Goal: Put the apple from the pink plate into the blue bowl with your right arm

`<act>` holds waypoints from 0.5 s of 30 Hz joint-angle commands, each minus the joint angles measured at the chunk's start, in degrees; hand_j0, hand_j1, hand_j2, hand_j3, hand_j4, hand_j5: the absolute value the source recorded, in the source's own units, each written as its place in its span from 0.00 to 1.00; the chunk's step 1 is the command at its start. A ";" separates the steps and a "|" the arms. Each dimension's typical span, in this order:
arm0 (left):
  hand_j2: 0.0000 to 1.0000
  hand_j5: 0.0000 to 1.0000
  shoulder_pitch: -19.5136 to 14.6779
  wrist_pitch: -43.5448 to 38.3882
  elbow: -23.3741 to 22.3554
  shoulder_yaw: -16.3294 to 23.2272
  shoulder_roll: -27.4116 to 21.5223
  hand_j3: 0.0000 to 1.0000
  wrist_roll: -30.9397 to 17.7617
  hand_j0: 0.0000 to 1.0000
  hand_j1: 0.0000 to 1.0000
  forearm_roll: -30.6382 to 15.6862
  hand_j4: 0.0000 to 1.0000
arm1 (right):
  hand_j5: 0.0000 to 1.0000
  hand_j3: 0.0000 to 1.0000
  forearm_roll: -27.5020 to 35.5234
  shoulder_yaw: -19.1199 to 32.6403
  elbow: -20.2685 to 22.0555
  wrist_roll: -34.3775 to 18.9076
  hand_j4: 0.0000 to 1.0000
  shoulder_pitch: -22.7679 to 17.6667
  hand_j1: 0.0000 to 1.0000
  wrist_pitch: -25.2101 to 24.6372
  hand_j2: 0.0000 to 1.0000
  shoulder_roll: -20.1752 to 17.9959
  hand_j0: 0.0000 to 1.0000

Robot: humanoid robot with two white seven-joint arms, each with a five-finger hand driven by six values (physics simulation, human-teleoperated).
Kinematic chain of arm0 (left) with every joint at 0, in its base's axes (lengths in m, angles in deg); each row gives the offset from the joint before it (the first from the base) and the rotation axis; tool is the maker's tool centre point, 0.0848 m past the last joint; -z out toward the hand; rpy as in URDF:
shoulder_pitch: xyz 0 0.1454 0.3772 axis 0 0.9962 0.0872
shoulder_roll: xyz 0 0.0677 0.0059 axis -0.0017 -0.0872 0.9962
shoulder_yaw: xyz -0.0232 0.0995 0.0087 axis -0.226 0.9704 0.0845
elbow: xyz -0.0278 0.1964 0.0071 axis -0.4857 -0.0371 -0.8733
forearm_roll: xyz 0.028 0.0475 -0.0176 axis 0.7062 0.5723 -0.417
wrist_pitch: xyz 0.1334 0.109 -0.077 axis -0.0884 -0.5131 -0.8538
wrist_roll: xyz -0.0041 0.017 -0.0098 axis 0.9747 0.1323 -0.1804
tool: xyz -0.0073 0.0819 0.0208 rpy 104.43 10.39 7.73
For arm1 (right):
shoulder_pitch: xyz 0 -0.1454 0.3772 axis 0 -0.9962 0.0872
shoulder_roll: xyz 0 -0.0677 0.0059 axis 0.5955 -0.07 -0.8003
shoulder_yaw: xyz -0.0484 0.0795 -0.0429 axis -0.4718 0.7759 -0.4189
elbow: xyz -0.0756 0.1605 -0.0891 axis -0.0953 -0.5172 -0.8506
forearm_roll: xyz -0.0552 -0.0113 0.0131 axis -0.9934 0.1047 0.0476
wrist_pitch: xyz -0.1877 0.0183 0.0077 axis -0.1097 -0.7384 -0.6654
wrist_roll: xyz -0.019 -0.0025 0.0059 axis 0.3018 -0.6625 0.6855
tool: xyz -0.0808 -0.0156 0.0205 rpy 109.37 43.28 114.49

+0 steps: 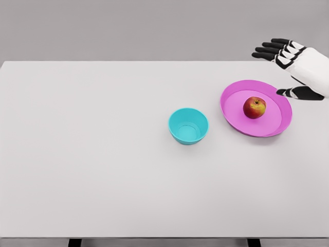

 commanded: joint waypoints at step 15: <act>1.00 1.00 0.00 0.00 0.00 0.00 -0.01 1.00 -0.01 1.00 1.00 0.00 1.00 | 1.00 1.00 0.84 -0.01 -3.40 -35.22 1.00 5.80 1.00 0.00 1.00 0.02 1.00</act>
